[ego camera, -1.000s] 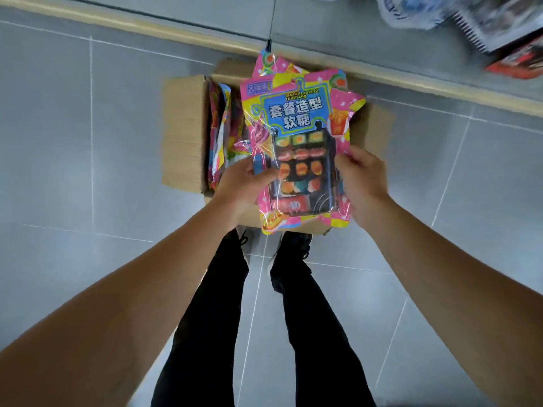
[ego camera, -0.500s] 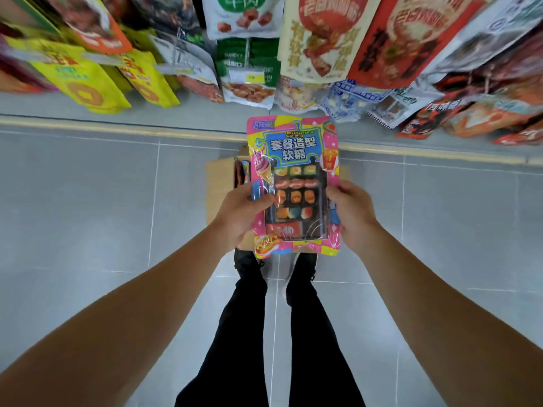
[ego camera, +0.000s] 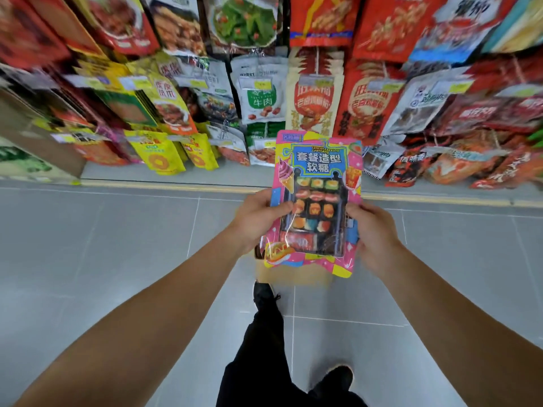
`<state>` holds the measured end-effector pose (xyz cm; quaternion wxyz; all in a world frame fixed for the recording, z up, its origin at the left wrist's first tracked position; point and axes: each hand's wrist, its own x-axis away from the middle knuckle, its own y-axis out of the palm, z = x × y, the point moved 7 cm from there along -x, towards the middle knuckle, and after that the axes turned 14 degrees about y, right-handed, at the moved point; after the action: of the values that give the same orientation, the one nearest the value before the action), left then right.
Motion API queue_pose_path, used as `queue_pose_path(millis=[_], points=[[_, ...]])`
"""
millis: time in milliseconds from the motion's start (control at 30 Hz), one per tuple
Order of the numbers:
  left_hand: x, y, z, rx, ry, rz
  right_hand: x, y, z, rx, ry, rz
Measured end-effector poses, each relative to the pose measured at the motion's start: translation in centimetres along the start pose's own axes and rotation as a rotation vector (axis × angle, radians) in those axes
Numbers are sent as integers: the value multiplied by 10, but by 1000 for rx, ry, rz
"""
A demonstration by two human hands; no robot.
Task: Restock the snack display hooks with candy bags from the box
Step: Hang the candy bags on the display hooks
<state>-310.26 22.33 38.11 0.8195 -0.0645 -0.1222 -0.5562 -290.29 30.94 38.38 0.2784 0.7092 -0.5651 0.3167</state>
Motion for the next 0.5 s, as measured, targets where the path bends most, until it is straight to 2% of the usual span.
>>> queue_pose_path(millis=[267, 500], points=[[76, 86, 111, 29, 264, 0, 123, -82, -72, 18, -262, -118], [103, 165, 239, -54, 488, -59, 200, -155, -161, -99, -454, -128]])
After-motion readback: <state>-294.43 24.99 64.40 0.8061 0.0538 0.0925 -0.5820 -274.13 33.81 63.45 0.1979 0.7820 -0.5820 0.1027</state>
